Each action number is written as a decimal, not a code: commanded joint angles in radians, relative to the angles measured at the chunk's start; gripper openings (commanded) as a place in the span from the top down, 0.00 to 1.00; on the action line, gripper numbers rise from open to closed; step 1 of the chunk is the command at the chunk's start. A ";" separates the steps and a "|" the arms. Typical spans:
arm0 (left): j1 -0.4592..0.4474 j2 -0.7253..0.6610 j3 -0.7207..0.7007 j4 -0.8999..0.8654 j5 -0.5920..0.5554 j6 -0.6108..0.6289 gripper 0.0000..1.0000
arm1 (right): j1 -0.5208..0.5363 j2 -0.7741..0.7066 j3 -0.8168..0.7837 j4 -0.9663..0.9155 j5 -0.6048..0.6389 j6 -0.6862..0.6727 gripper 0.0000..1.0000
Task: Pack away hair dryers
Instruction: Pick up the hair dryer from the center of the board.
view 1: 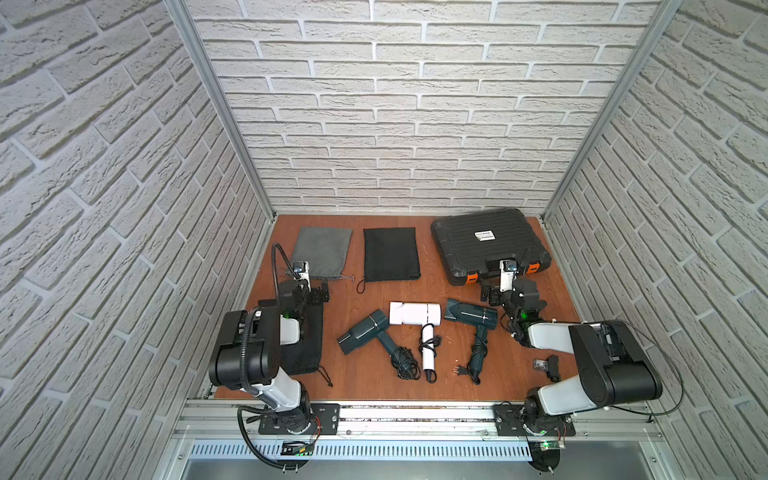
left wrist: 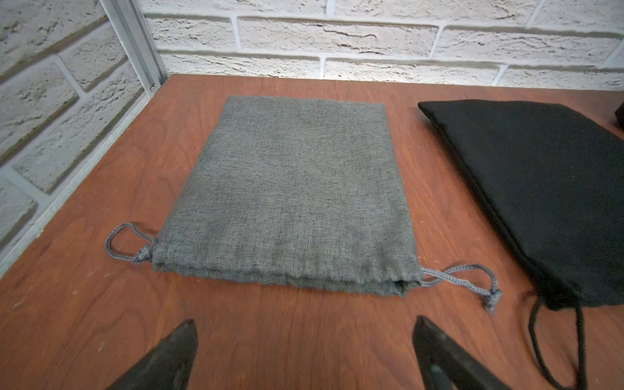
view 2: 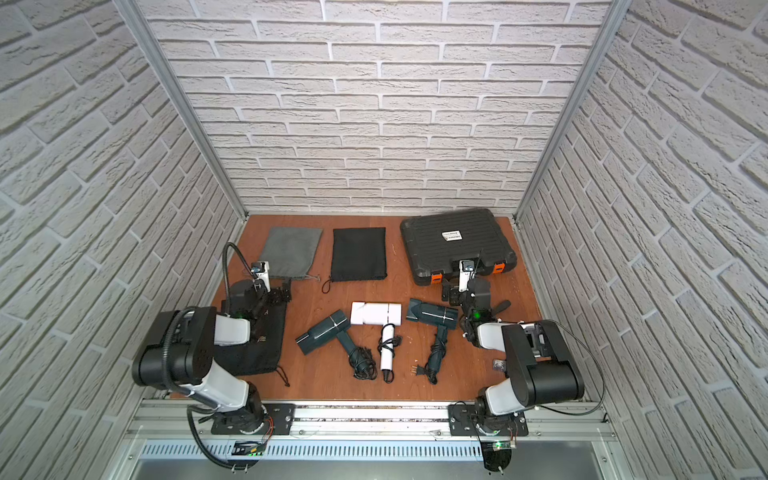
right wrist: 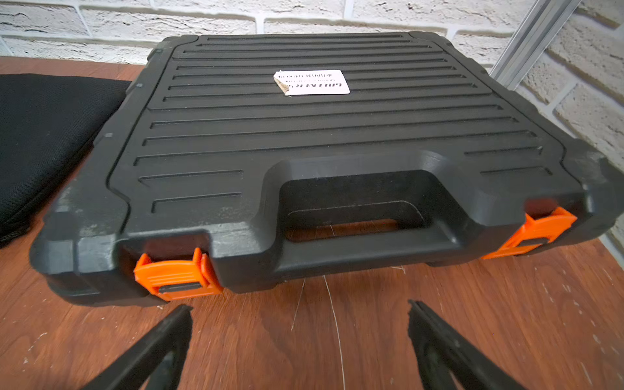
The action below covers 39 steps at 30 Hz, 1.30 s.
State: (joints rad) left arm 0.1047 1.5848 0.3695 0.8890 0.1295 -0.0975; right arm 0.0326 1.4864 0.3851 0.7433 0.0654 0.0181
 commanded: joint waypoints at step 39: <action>0.006 -0.011 0.013 0.045 0.009 0.012 0.02 | 0.000 -0.024 0.007 0.016 -0.012 -0.010 0.00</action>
State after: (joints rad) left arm 0.1047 1.5848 0.3698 0.8890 0.1295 -0.0975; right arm 0.0326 1.4864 0.3851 0.7425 0.0639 0.0177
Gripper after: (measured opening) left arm 0.983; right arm 0.995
